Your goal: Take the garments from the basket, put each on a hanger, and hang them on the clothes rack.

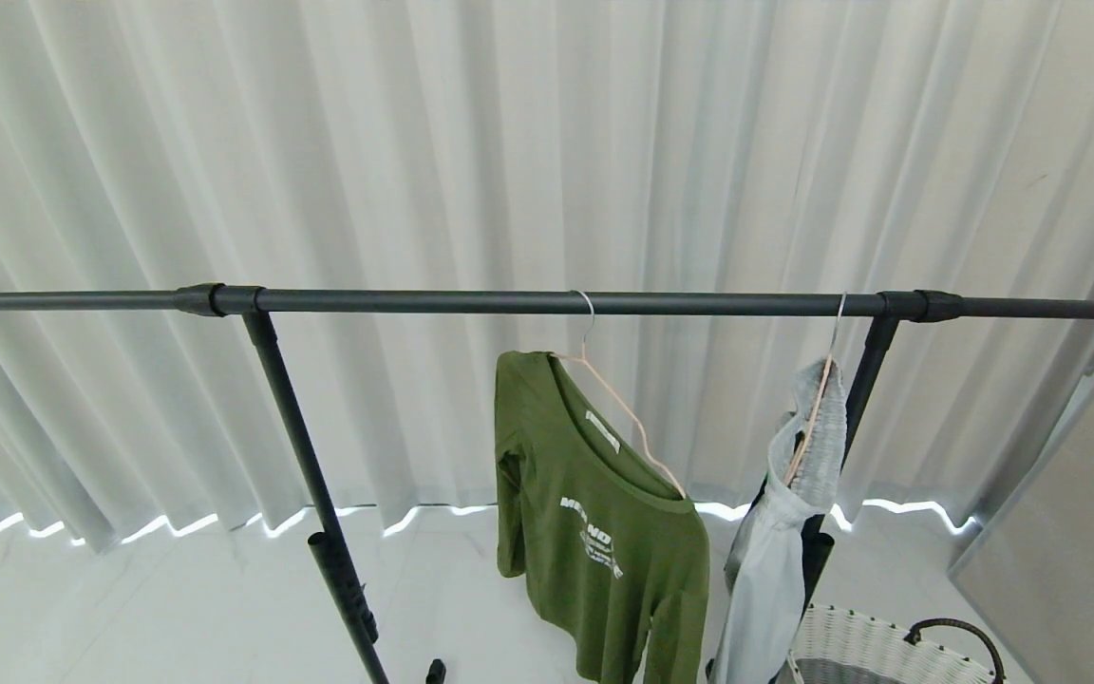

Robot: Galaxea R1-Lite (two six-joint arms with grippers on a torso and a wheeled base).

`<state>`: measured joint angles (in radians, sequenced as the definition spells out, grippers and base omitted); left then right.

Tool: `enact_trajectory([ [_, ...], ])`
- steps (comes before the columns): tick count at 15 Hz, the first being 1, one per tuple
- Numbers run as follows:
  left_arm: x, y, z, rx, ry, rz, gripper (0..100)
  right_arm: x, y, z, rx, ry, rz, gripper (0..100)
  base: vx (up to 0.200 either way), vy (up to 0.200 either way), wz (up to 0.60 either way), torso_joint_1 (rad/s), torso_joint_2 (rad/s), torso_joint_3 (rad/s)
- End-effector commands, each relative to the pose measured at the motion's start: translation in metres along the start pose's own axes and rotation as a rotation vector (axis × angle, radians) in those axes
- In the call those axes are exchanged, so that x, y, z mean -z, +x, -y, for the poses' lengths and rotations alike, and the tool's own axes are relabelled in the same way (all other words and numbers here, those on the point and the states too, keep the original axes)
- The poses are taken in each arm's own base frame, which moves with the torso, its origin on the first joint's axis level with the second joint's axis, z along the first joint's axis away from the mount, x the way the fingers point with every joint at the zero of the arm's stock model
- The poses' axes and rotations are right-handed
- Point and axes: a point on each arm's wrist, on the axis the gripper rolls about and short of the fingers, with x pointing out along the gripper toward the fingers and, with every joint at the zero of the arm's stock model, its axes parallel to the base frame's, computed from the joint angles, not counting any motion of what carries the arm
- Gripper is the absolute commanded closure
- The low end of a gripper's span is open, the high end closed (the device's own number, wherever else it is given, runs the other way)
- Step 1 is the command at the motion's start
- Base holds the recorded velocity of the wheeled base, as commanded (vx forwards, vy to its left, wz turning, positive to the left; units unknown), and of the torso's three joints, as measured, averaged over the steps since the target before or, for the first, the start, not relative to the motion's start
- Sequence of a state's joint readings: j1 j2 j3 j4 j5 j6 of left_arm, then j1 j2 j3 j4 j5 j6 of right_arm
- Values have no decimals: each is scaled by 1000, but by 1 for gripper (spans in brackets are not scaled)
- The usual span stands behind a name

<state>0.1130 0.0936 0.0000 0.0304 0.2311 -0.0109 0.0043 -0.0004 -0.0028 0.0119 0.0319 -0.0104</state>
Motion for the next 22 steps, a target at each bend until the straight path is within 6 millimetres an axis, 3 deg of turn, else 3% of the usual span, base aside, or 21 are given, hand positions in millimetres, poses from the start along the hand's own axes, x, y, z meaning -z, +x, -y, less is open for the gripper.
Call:
enact_trajectory([
  [1,0,0,0,-1,1,-3,0,0,0,0,-1,0,-2,0,0,0,0,0,0,0],
  [22,0,0,0,-1,1,-3,0,0,0,0,-1,0,0,0,0,0,0,0,0,0],
])
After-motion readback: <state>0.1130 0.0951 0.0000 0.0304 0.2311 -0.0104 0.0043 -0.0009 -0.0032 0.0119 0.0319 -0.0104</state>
